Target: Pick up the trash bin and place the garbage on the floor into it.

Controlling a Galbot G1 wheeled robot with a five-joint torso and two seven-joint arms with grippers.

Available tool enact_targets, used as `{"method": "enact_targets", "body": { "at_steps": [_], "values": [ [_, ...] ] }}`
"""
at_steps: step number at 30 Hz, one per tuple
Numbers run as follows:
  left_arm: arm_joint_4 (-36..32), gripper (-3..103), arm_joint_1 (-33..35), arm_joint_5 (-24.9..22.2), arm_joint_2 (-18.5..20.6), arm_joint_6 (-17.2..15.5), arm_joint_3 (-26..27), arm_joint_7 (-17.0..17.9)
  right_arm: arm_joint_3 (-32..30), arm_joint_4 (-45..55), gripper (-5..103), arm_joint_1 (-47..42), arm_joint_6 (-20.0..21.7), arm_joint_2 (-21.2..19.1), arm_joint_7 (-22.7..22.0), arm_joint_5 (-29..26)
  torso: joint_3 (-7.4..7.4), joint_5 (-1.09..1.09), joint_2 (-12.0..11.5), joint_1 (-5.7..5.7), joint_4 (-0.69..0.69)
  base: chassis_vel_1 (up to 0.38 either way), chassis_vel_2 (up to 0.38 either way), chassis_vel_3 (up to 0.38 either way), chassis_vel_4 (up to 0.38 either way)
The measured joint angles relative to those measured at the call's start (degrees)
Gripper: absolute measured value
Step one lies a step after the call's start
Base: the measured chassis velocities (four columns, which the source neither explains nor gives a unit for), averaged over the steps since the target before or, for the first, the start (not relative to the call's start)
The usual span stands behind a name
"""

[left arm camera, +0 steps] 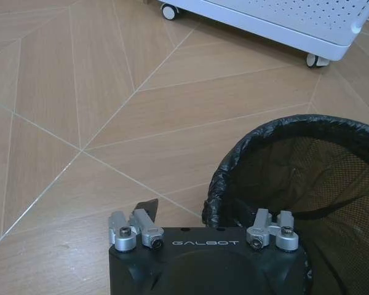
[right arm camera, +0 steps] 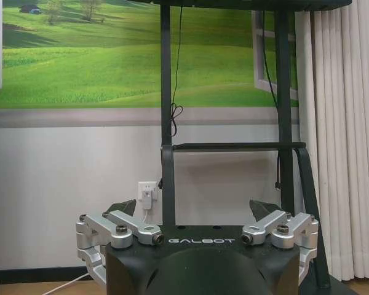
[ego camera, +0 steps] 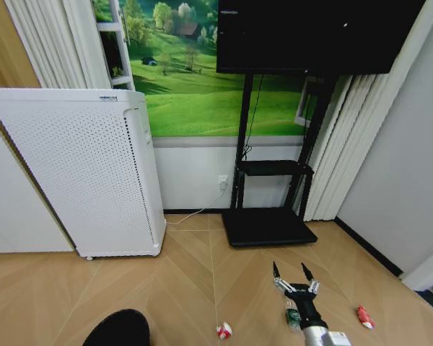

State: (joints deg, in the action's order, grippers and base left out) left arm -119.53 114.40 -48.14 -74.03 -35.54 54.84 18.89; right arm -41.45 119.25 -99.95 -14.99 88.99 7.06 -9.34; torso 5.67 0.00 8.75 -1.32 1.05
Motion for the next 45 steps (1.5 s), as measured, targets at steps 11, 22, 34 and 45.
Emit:
{"method": "enact_targets", "body": {
  "at_steps": [11, 22, 34, 45],
  "values": [
    [4.71, 30, -1.90, 1.41, 0.01, 2.22, -0.48, -3.66, 0.10, 0.68, 100, -0.51, -0.33, 0.03, 0.28, 0.11, 0.01, 0.00, 0.01, 0.00, 0.00, 0.000, 0.000, 0.000, 0.000],
    [5.77, 6, -3.08, 3.21, 0.40, 7.29, -1.32, -8.00, -0.52, 1.15, 100, -0.65, -0.43, -0.35, 0.02, -1.10, 0.02, -0.01, 0.02, -0.01, 0.00, 0.000, 0.000, 0.000, 0.000],
    [4.77, 6, -2.96, 8.48, -0.81, 24.52, 4.28, -16.26, -2.06, 0.01, 100, -1.31, -1.67, -0.52, -2.24, 2.77, 0.02, 0.00, 0.02, -0.01, 0.00, 0.000, 0.000, 0.000, 0.000],
    [0.57, 6, -1.94, 7.40, -3.67, 28.72, 7.93, -15.22, -0.96, -0.20, 100, -1.70, -2.36, -1.17, -1.07, 4.19, 0.02, 0.01, 0.03, -0.01, -0.01, 0.017, 0.011, -0.009, -0.007]
  ]
}}
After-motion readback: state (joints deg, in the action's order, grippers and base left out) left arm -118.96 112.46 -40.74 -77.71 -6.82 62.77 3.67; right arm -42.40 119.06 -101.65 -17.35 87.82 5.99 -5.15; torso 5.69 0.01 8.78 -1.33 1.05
